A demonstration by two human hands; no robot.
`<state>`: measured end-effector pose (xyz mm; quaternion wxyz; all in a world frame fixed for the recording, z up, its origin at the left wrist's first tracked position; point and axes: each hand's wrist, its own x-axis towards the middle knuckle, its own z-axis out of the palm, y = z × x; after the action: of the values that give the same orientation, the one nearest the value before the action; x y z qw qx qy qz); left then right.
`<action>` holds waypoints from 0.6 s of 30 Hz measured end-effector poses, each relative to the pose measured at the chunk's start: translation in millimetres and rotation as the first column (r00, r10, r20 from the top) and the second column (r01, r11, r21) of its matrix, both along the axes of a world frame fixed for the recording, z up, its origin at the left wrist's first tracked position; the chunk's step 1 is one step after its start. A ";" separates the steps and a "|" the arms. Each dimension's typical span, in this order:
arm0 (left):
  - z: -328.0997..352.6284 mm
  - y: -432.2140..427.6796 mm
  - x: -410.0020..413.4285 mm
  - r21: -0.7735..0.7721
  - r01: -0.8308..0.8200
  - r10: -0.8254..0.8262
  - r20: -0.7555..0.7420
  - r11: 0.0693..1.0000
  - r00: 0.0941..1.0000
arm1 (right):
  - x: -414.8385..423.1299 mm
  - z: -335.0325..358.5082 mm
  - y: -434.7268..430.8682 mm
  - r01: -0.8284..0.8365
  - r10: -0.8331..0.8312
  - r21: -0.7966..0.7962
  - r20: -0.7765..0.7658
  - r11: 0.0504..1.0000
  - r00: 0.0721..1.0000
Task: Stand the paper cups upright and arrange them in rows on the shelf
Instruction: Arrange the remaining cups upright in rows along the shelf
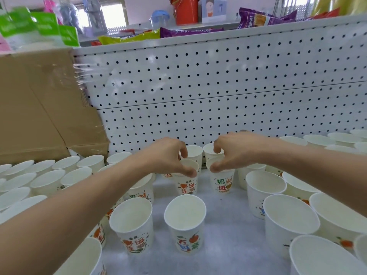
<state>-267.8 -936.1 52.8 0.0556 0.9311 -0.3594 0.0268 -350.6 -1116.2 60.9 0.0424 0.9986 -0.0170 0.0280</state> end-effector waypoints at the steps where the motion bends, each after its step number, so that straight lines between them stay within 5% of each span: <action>1: -1.1 -3.4 -0.4 -0.005 -0.006 0.006 0.013 1.000 1.000 | 0.3 -0.2 -0.3 -0.001 0.001 -0.013 0.018 1.000 1.000; 12: -5.4 -14.5 -2.6 -0.009 -0.030 0.031 0.067 1.000 0.997 | 2.7 -7.7 -3.0 -0.001 0.012 -0.077 0.138 0.997 0.990; 18: 2.2 3.9 -18.7 -0.081 -0.010 0.007 -0.032 0.997 0.999 | -3.2 -9.9 0.8 -0.005 0.029 -0.126 0.193 0.992 0.981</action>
<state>-286.4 -932.2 54.9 0.0991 0.9299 -0.3532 0.0267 -353.8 -1115.4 51.0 0.1028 0.9865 -0.0107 0.1267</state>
